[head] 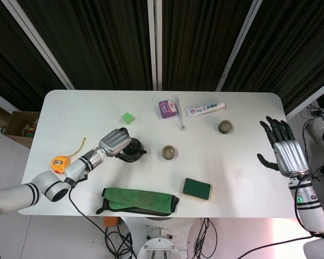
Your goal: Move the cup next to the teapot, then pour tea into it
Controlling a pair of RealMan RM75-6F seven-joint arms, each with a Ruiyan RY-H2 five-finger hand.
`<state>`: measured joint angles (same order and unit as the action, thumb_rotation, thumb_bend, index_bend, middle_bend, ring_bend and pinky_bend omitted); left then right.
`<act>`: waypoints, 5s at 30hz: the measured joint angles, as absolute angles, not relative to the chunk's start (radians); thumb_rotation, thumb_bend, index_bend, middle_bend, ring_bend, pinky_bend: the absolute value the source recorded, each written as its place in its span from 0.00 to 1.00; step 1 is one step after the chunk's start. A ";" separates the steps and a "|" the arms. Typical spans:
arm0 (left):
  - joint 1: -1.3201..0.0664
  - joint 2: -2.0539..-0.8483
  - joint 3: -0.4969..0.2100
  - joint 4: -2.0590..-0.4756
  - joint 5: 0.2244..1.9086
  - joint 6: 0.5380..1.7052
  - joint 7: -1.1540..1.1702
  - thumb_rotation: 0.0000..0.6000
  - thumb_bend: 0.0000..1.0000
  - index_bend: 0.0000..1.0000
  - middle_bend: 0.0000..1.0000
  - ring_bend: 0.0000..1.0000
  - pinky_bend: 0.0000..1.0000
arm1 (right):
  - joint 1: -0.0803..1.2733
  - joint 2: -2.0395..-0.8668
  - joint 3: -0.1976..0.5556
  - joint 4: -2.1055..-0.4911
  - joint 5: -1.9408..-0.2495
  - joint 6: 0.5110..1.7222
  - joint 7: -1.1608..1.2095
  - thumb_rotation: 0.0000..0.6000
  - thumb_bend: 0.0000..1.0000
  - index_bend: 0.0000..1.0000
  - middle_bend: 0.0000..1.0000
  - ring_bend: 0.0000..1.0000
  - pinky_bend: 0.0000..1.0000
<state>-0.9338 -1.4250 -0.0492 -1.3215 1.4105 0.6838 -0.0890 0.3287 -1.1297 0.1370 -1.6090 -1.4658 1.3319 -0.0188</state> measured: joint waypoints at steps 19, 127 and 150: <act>-0.936 -1.417 -0.045 -1.337 1.405 0.664 -0.097 0.34 0.21 0.48 0.57 0.45 0.22 | 0.325 -1.136 0.137 -1.596 -1.458 1.329 -0.017 1.00 0.24 0.00 0.00 0.00 0.00; -0.837 -1.680 -0.203 -1.134 1.367 1.075 0.011 0.81 0.24 1.00 1.00 0.97 0.40 | 0.320 -1.153 0.137 -1.570 -1.444 1.316 -0.032 1.00 0.25 0.00 0.00 0.00 0.00; -0.837 -1.691 -0.213 -1.138 1.375 1.078 -0.003 0.98 0.26 1.00 1.00 0.97 0.41 | 0.315 -1.155 0.132 -1.563 -1.444 1.317 -0.025 1.00 0.25 0.00 0.00 0.00 0.00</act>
